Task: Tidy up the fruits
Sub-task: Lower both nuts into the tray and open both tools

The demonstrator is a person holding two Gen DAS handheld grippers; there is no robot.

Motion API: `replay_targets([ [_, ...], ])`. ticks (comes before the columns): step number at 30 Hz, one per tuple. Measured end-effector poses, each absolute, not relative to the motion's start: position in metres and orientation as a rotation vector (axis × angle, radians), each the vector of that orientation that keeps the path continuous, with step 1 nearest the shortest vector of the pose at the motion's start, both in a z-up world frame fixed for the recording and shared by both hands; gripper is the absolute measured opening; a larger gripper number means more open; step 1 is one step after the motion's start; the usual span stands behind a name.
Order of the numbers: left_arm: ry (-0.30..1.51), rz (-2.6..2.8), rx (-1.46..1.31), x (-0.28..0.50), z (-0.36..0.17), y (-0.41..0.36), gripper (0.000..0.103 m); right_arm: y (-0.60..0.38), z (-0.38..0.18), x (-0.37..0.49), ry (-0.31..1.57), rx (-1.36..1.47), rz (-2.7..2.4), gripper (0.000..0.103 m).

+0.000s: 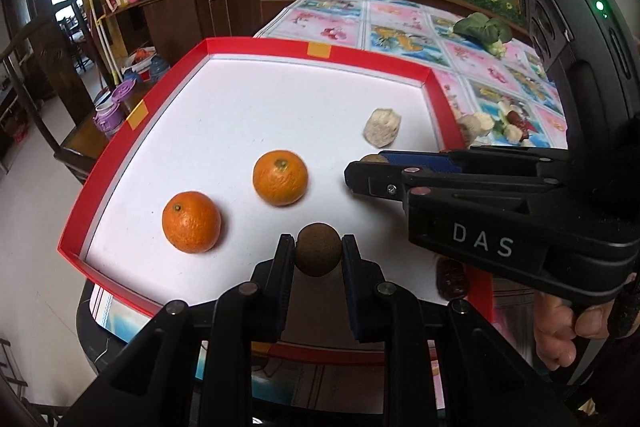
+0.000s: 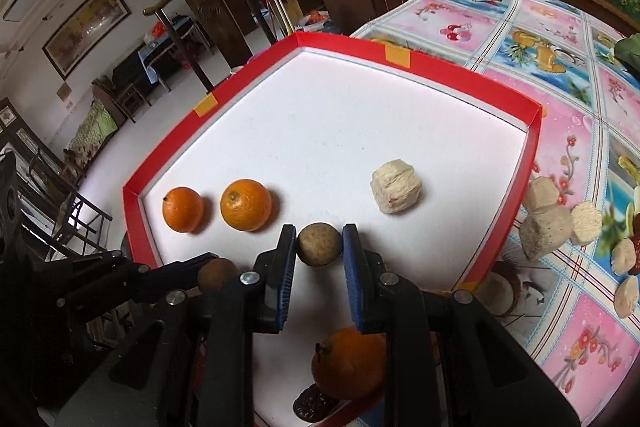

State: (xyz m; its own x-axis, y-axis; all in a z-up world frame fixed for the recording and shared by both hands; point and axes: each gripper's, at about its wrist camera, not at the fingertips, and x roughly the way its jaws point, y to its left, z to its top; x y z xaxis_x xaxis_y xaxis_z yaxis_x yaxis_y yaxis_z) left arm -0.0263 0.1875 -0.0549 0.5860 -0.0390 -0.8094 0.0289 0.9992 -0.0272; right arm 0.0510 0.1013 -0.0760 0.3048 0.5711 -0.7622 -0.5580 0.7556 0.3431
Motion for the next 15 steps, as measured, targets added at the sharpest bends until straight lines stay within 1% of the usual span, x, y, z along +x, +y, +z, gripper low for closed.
replay_targets([
  [5,0.954,-0.012,-0.011,-0.026,-0.058,0.189,0.023,0.103,-0.075,0.048,1.016,0.009,0.762,0.027],
  [6,0.955,-0.009,-0.012,-0.026,-0.058,0.188,0.024,0.101,-0.074,0.049,1.016,0.019,0.767,0.029],
  [7,0.959,-0.005,-0.014,-0.026,-0.057,0.188,0.028,0.098,-0.073,0.050,1.015,0.038,0.775,0.031],
  [8,0.962,0.007,-0.015,-0.026,-0.057,0.188,0.031,0.092,-0.070,0.051,1.009,0.060,0.785,0.037],
  [9,0.962,0.022,-0.015,-0.027,-0.056,0.189,0.037,0.087,-0.067,0.051,0.994,0.076,0.791,0.040],
  [10,0.960,0.028,-0.015,-0.027,-0.055,0.189,0.040,0.079,-0.061,0.050,0.968,0.089,0.792,0.040],
  [14,0.932,0.050,-0.005,-0.030,-0.043,0.185,0.042,0.033,-0.042,0.048,0.871,0.142,0.748,0.043],
  [15,0.925,0.049,-0.002,-0.030,-0.040,0.183,0.044,0.022,-0.041,0.048,0.861,0.152,0.734,0.045],
])
